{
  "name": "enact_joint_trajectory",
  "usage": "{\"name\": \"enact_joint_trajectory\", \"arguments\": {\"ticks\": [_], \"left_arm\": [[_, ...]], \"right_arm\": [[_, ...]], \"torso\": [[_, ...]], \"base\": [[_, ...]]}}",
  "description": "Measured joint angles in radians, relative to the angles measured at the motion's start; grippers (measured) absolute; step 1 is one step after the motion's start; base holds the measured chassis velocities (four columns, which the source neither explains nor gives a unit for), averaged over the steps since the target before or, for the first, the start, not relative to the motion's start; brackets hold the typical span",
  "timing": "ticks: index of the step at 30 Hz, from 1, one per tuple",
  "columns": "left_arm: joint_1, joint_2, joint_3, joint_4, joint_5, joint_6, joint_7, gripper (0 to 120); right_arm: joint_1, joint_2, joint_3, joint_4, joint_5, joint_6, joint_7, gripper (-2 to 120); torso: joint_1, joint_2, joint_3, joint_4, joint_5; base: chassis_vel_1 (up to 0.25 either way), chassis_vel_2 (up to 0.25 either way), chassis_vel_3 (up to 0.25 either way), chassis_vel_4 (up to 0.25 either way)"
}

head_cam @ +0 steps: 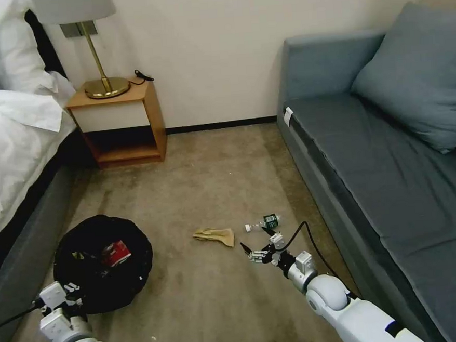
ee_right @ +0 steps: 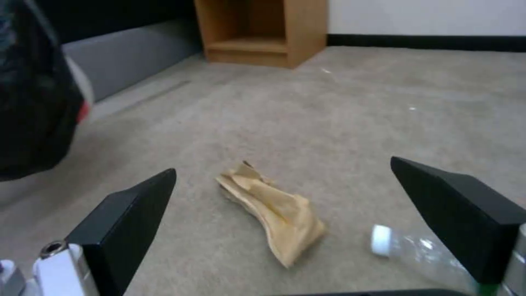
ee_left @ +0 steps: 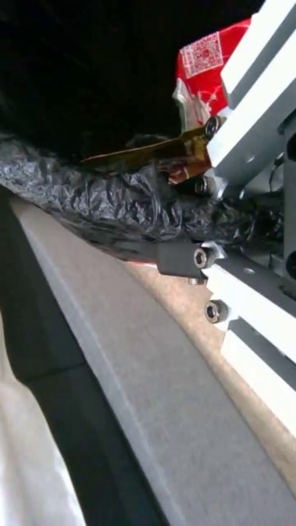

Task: Pick up the trash bin, then pick up the garbage on the floor and place it into the trash bin.

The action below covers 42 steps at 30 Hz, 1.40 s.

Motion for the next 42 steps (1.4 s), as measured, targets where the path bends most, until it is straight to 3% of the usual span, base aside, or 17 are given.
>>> {"name": "enact_joint_trajectory", "arguments": {"ticks": [14,31,42], "left_arm": [[-0.009,-0.002,-0.02,0.029,-0.002,-0.005,0.007,1],[-0.016,-0.004,-0.026,0.045,-0.004,-0.012,0.01,1],[-0.04,-0.016,-0.023,0.068,0.008,-0.01,0.012,1]], "right_arm": [[0.126,0.019,-0.109,-0.089,0.026,0.01,-0.102,100],[0.219,0.045,-0.186,-0.15,0.022,0.016,-0.113,100],[0.257,0.054,-0.218,-0.204,-0.042,-0.001,-0.201,100]], "torso": [[0.0,0.0,0.0,0.0001,0.0001],[0.0,0.0,0.0,0.0,0.0],[0.0,0.0,0.0,-0.0001,0.0001]], "base": [[-0.091,0.087,0.086,-0.083],[-0.087,0.078,0.087,-0.088],[-0.052,0.044,0.049,-0.048]]}}
